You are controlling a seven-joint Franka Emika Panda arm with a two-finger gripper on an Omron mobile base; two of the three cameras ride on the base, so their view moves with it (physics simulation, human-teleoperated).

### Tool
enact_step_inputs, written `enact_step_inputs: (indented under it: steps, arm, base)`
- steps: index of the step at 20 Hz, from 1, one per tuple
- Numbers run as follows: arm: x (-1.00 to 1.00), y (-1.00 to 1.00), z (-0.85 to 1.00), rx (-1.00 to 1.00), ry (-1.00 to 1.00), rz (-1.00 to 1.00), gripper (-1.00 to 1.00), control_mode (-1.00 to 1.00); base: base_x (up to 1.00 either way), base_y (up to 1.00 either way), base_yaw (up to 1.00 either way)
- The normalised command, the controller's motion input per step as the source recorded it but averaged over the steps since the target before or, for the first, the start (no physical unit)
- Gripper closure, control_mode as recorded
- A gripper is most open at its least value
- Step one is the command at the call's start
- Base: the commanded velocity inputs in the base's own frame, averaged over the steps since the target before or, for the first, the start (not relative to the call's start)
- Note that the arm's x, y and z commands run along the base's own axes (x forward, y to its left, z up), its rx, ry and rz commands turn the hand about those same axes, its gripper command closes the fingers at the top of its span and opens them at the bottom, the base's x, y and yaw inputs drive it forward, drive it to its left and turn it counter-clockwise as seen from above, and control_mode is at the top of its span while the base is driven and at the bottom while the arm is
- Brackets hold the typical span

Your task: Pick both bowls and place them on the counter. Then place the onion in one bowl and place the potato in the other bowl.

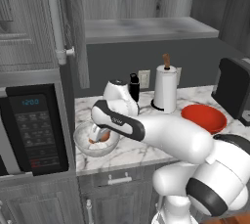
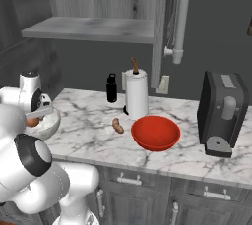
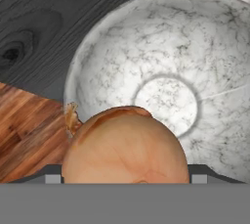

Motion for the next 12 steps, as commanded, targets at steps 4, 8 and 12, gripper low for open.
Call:
enact_step_inputs:
  steps: [4,8,12]
  arm:
    - [0.09,0.00,-0.19,0.00,0.00,0.02,1.00,-1.00]
    - [0.05,0.00,-0.09,0.00,0.00,0.02,1.00,-1.00]
    - [0.11,0.00,-0.13,0.00,0.00,0.02,1.00,-1.00]
  base:
    - [0.00,0.00,0.00]
    - [0.00,0.00,0.00]
    - [0.00,0.00,0.00]
